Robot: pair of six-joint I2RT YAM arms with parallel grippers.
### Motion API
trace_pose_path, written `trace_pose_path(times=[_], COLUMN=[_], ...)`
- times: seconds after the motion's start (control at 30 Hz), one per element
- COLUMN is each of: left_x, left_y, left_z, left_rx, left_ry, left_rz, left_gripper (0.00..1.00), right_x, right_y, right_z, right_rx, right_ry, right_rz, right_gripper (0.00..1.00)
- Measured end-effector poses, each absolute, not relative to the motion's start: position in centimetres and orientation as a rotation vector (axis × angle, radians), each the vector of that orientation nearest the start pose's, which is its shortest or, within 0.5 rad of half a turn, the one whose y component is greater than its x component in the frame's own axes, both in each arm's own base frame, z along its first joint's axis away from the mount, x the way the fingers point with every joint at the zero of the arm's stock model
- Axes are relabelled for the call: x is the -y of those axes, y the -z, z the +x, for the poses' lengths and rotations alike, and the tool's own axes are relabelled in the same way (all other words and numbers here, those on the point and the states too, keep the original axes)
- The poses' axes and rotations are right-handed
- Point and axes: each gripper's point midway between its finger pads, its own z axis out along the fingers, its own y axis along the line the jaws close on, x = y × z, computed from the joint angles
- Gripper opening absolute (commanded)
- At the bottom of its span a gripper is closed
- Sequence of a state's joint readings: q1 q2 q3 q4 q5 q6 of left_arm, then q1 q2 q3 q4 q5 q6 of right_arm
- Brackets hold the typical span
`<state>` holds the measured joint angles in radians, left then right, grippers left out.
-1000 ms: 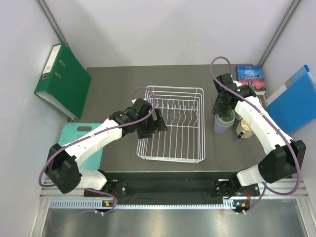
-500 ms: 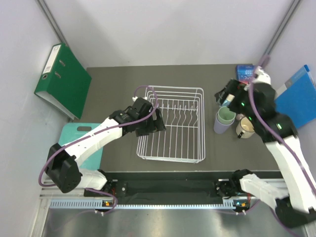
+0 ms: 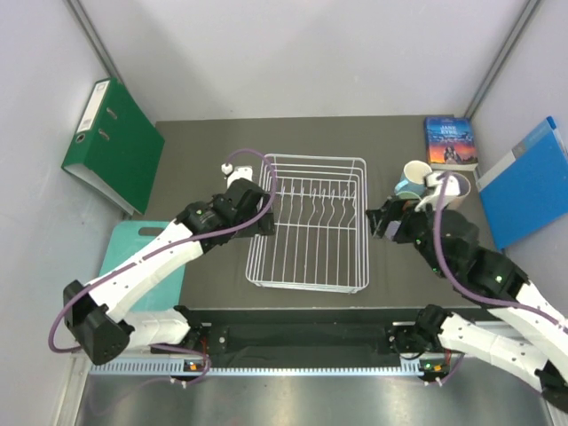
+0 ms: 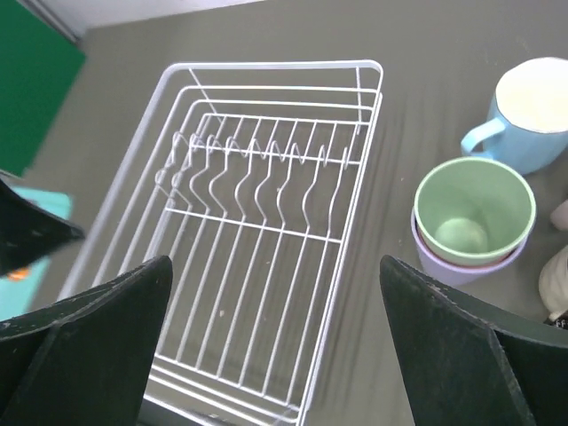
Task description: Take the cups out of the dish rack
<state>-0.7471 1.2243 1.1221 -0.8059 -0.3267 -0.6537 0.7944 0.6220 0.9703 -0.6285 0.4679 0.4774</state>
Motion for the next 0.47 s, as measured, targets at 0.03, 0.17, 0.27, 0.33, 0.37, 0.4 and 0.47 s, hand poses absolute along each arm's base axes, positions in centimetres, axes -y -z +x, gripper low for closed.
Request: trace_pose_path(times=[0.03, 0.17, 0.27, 0.33, 0.37, 0.4, 0.47], left_x=[18.1, 17.1, 16.6, 16.2, 16.0, 15.8, 15.5], left_y=[-18.4, -19.5, -20.3, -20.8, -21.0, -21.1, -21.3], left_z=[24.8, 24.9, 24.8, 24.7, 24.6, 24.5, 24.4], left_rx=[-2.411, -2.364, -2.335, -2.320, -2.314, -2.312, -2.301], left_ry=[0.219, 0.191, 0.189, 0.191, 0.190, 0.190, 0.182], left_rz=[-0.025, -0.030, -0.048, -0.064, -0.072, -0.078, -0.096], left_gripper=[0.99, 0.99, 0.99, 0.99, 0.99, 0.99, 0.99], right_x=[-12.8, -15.7, -18.6, -20.2, -20.9, -21.3, -22.0], right_y=[-30.1, -29.1, -29.4, -29.7, -29.9, -30.0, -30.4], right_z=[20.9, 21.5, 22.5, 23.5, 24.0, 24.2, 24.5], right_rx=[-1.853, -1.861, -1.850, -1.837, -1.827, -1.819, -1.800], right_ry=[-0.436, -0.249, -0.112, -0.043, -0.010, -0.001, 0.011], right_rz=[0.009, -0.146, -0.240, -0.269, -0.282, -0.288, -0.300], right_gripper=[1.00, 1.00, 1.00, 1.00, 1.00, 1.00, 1.00])
